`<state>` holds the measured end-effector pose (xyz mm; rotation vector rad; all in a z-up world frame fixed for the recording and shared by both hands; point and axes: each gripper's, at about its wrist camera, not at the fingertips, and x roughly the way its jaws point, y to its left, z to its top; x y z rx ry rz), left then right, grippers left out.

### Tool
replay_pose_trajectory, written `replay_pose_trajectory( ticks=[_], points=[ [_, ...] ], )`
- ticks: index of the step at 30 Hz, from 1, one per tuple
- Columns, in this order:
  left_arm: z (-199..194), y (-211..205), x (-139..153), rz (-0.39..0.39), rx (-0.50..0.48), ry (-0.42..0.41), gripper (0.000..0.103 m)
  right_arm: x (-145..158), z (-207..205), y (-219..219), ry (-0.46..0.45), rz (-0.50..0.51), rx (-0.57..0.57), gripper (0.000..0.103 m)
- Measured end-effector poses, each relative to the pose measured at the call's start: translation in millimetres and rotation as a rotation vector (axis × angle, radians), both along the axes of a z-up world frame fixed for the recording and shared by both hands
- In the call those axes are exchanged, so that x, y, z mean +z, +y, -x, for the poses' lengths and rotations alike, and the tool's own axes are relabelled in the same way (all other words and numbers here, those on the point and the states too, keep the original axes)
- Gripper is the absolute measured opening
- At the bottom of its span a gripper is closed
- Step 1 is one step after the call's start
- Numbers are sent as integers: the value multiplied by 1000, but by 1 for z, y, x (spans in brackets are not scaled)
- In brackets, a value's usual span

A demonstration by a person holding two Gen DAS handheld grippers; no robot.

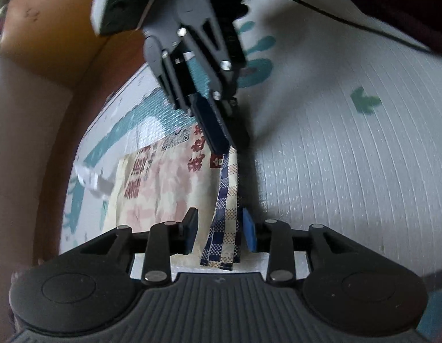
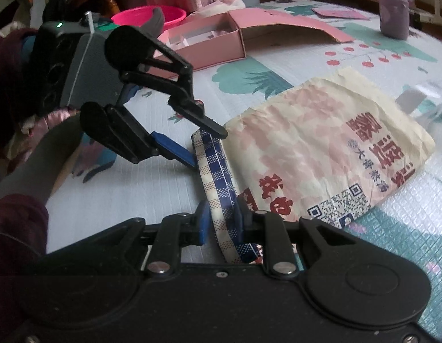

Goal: Fold shopping bag

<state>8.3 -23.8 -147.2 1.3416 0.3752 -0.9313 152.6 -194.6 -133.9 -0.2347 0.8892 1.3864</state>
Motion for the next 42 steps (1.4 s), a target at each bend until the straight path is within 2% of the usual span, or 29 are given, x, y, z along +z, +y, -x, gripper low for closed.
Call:
replay_pose_trajectory(
  ticks=[4,6,8,9,11,13,14,17,19,20,21,23,27,29,31,32,35,36,40,42],
  points=[
    [-6,0,2,-16,-21,25,32,-4,-8,-5,71,-25,-19,17],
    [-24,4,11,60,82,156,27,-7,-12,-7,106,-42,-27,17],
    [-32,8,13,94,108,219,22,-10,-15,-9,129,-56,-33,17],
    [-42,11,17,136,160,290,21,-10,-15,-10,134,-61,-34,17],
    [-50,13,19,172,217,351,19,-9,-13,-9,119,-64,-32,16],
    [-59,17,21,227,303,426,18,-4,-5,-6,68,-52,-31,17],
    [-60,19,21,259,344,455,18,0,3,-4,3,-36,-12,20],
    [-65,27,22,348,456,533,18,8,36,3,-223,32,76,43],
    [-67,29,23,372,489,557,18,10,52,6,-330,73,119,43],
    [-67,30,24,382,511,574,18,12,52,5,-332,83,116,41],
    [-66,31,27,393,539,607,18,14,52,4,-333,99,110,31],
    [-66,32,30,398,571,646,18,17,52,1,-326,122,93,24],
    [-78,36,34,435,622,724,18,14,29,-5,-153,75,-23,22],
    [-78,33,34,409,593,704,18,14,32,-3,-184,89,-12,22],
    [-66,20,33,322,528,608,18,15,43,3,-264,119,19,22],
    [-64,16,32,307,525,593,18,16,52,9,-332,140,46,22],
    [-66,13,31,302,534,593,17,16,80,26,-584,163,145,22],
    [-68,16,31,313,538,608,17,16,85,29,-638,158,171,22],
    [-77,21,30,337,541,651,17,12,95,35,-749,123,240,22],
    [-79,22,29,344,539,660,17,10,94,34,-758,120,252,20]
  ],
)
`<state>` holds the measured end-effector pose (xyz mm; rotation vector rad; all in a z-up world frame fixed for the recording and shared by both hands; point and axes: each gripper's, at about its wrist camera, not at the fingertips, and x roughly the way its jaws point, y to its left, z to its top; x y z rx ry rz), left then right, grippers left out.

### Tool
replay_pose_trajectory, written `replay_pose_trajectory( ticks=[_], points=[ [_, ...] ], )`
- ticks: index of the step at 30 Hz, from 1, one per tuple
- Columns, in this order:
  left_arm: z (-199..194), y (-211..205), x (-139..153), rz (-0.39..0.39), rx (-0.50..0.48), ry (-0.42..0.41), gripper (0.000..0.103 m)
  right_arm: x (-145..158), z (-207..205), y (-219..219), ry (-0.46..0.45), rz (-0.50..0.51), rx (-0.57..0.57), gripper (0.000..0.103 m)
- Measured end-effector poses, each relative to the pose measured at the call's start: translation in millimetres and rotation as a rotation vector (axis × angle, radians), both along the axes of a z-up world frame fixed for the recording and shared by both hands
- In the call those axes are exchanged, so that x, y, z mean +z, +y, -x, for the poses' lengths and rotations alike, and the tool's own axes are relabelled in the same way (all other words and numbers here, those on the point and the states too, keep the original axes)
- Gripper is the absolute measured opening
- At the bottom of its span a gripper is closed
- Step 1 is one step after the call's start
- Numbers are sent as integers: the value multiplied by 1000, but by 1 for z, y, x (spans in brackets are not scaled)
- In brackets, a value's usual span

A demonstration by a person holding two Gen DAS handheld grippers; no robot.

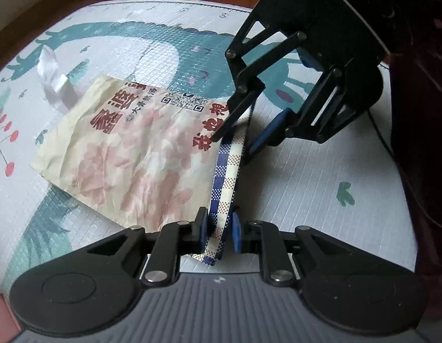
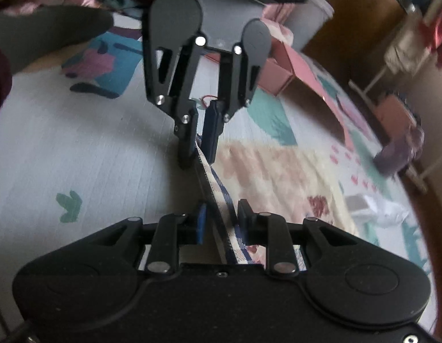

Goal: Fold shopping bag

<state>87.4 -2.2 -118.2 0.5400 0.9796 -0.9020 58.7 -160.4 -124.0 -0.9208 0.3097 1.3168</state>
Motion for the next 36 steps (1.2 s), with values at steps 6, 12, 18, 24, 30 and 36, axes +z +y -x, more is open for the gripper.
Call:
replay_pose_trajectory(
  ticks=[6,12,18,24,30,36],
  points=[
    [8,1,0,5,-31,-61,18,1,-22,1,189,10,-40,8],
    [42,-13,-4,-39,-212,-350,18,3,-38,-2,333,-20,-74,7],
    [30,-5,-6,65,-195,-208,13,0,-58,-8,493,-65,-94,8],
    [-21,35,-19,318,45,137,11,-15,-91,-27,811,-182,-198,8],
    [-39,71,-52,582,283,393,11,-35,-115,-41,1054,-273,-273,7],
    [-36,88,-73,736,459,506,11,-46,-128,-44,1216,-319,-353,7]
  ],
)
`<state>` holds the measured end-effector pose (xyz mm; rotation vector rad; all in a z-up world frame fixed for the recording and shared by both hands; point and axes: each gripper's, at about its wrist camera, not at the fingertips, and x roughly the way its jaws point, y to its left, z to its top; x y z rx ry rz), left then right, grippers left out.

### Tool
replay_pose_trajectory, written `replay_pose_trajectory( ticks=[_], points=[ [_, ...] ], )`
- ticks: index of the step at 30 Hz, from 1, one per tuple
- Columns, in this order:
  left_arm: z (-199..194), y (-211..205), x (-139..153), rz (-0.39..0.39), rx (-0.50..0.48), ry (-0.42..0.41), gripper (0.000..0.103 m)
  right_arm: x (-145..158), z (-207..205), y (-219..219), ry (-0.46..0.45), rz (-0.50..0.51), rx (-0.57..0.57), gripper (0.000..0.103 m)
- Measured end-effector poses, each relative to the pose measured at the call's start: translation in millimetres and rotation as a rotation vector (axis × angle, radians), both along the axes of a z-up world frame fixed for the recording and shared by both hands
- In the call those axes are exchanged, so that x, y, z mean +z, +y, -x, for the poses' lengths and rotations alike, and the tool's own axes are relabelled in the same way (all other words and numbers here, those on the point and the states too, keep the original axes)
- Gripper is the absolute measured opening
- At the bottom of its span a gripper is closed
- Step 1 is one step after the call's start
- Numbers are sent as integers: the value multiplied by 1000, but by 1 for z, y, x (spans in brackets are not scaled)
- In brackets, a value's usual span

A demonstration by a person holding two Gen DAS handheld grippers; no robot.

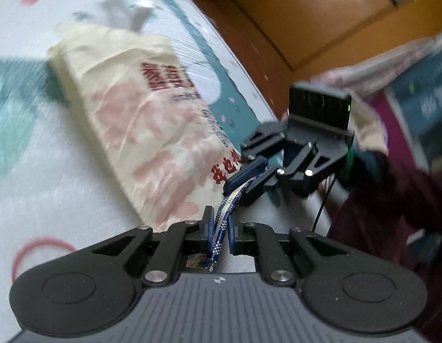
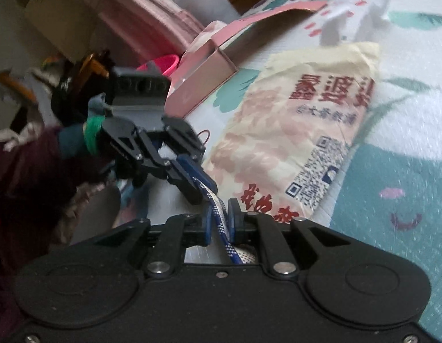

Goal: Fold shopping bag

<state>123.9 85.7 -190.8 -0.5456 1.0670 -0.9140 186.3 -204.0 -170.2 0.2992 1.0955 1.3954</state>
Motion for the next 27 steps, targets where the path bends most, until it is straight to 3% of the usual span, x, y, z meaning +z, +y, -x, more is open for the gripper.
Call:
replay_pose_trajectory(
  ticks=[6,12,16,18,21,23,25,27],
  points=[
    [-2,1,5,-8,71,109,11,2,-7,11,150,79,-61,6],
    [0,0,21,-127,123,87,14,5,-9,17,244,135,-105,6],
    [16,-8,55,-320,151,-75,17,-7,-10,11,314,121,-139,5],
    [32,-23,79,-448,152,-248,17,-12,-11,7,350,109,-156,3],
    [54,-48,97,-495,71,-454,17,-13,-10,7,352,108,-158,3],
    [61,-74,91,-616,11,-564,17,-13,-10,7,357,105,-158,3],
    [60,-82,84,-647,28,-609,16,-14,-10,6,361,99,-157,3],
    [56,-85,74,-647,46,-573,17,-14,-10,6,360,98,-157,2]
  ],
)
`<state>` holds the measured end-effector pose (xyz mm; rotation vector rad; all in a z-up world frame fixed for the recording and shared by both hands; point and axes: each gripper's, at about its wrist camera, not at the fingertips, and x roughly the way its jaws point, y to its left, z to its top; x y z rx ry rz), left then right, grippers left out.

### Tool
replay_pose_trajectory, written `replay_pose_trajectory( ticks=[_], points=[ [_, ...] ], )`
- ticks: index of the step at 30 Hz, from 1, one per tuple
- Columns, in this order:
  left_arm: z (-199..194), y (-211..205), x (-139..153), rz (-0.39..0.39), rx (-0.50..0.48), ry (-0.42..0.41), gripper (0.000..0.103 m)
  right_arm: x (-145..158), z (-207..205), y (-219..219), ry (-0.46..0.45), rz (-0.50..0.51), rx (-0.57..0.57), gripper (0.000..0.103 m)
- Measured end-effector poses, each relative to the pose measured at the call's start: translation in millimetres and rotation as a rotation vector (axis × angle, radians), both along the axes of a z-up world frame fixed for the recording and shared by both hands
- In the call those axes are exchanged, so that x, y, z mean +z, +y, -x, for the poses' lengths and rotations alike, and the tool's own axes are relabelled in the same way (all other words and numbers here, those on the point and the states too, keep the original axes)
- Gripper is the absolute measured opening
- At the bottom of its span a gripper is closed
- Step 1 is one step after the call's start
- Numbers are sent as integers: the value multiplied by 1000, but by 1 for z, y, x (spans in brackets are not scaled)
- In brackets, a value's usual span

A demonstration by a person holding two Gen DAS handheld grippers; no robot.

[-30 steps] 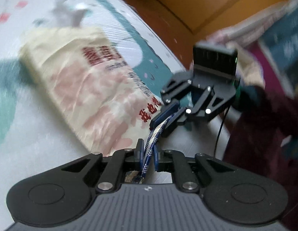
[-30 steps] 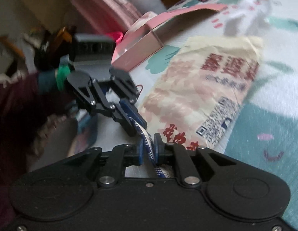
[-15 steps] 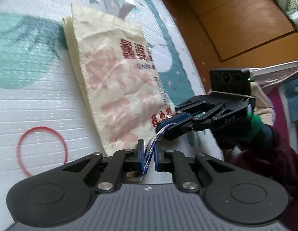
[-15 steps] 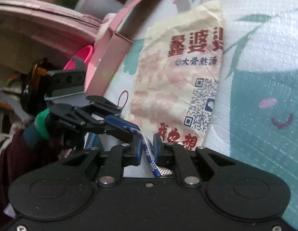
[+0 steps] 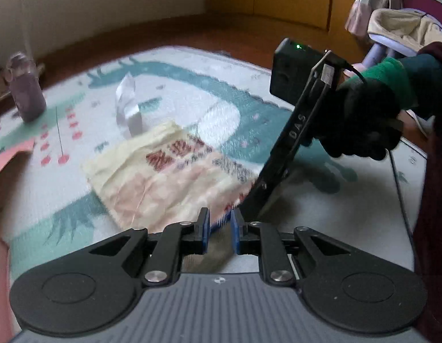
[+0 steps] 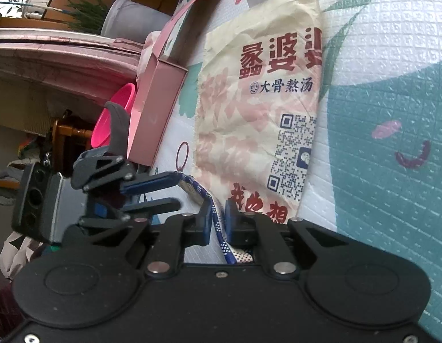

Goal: Fold shopping bag

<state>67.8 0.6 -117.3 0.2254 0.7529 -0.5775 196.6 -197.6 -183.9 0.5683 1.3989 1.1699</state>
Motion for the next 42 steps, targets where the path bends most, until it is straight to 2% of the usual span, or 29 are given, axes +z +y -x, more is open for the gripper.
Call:
replay_pose_trajectory(
  ticks=[2,4,6,9,10,13,16,18,20,23,25,28,31,33,37,39,41,42],
  points=[
    [-2,-6,-13,-33,42,30,16,-1,0,1,-4,1,3,0],
    [-1,-6,-14,-19,69,39,16,1,-2,2,-23,2,4,0],
    [-3,-1,-12,0,105,71,16,10,-5,-2,-74,24,-16,6],
    [-6,-1,-10,-16,119,100,16,20,-8,-12,-139,58,-40,10],
    [-7,-1,-10,-11,142,111,16,25,-7,-15,-185,80,-47,10],
    [-5,-4,-11,-7,192,118,16,54,3,-19,-399,164,-41,13],
    [1,-9,-10,-17,240,106,16,86,28,-10,-577,137,12,13],
    [4,-10,-10,-11,260,104,16,100,42,-5,-661,131,37,13],
    [5,-10,-10,-2,277,104,16,108,55,3,-756,165,68,13],
    [6,-7,-10,24,302,107,16,94,73,28,-894,317,181,13],
    [9,-4,-10,48,325,105,16,81,77,33,-936,381,233,12],
    [14,-3,-10,67,356,94,16,71,78,34,-972,416,230,12],
    [16,-3,-9,66,355,95,16,70,76,36,-971,417,219,12],
    [9,7,-1,96,347,148,16,69,80,38,-991,425,222,12],
    [4,11,9,78,337,85,16,69,88,41,-1022,431,235,12],
    [3,11,8,117,326,64,16,70,90,39,-1025,428,234,12],
    [6,5,-4,88,320,96,16,69,90,40,-1028,426,234,12],
    [12,4,-9,88,322,79,15,68,91,40,-1043,425,240,12]
  ],
)
